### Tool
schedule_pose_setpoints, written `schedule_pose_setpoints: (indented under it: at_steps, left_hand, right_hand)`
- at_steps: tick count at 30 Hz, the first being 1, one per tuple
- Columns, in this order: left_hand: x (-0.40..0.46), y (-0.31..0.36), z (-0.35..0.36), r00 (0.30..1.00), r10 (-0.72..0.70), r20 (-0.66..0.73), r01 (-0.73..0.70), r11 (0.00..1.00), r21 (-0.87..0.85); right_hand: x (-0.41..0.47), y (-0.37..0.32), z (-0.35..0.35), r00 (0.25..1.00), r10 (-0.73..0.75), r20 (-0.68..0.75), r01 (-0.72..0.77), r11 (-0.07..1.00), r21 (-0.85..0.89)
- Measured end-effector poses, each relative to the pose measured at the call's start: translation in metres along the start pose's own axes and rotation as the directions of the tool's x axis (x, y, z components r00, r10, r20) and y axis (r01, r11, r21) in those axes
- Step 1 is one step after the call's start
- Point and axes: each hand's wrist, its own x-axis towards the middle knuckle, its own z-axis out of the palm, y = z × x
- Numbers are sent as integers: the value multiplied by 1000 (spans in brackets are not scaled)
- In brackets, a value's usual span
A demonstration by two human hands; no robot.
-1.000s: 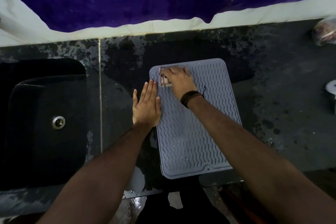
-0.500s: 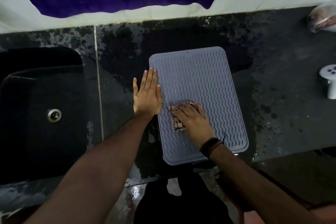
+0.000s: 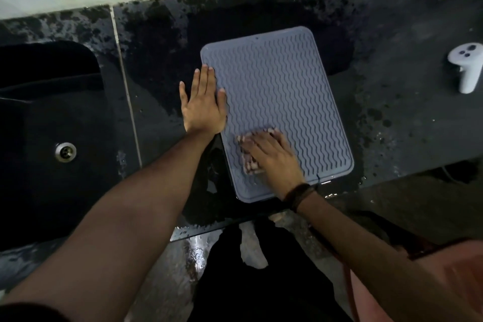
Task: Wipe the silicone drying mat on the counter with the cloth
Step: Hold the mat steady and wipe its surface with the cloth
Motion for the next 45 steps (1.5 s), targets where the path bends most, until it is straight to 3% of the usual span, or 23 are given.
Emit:
schedule_pose_setpoints:
  at_steps: [5, 9, 12, 19, 30, 35, 39, 45]
  left_hand:
    - [1, -2, 2, 1000, 16, -1, -16, 1000, -6]
    - [-6, -2, -3, 998, 57, -35, -59, 996, -62]
    - [-22, 8, -6, 988, 118, -97, -124, 990, -63]
    - [-83, 23, 11, 999, -53, 3, 52, 995, 79]
    - [-80, 21, 14, 999, -45, -12, 46, 998, 41]
    - [-80, 20, 14, 999, -43, -8, 43, 998, 44]
    - [-78, 20, 13, 998, -56, 1, 56, 997, 47]
    - [-81, 21, 11, 999, -49, -2, 49, 998, 36]
  right_hand:
    - [-65, -7, -5, 995, -40, 87, 36, 998, 46]
    - [-34, -5, -13, 998, -58, 9, 57, 995, 79]
    - [-2, -6, -7, 998, -56, 30, 54, 997, 49]
    - [-15, -5, 15, 997, -79, 2, 79, 997, -24]
    - [-116, 14, 7, 984, -146, 102, 142, 989, 45]
    - [-75, -1, -4, 995, -97, -8, 98, 993, 71]
    - [-41, -20, 4, 988, -124, 89, 122, 992, 28]
    - [-93, -5, 12, 970, -209, 128, 211, 978, -2]
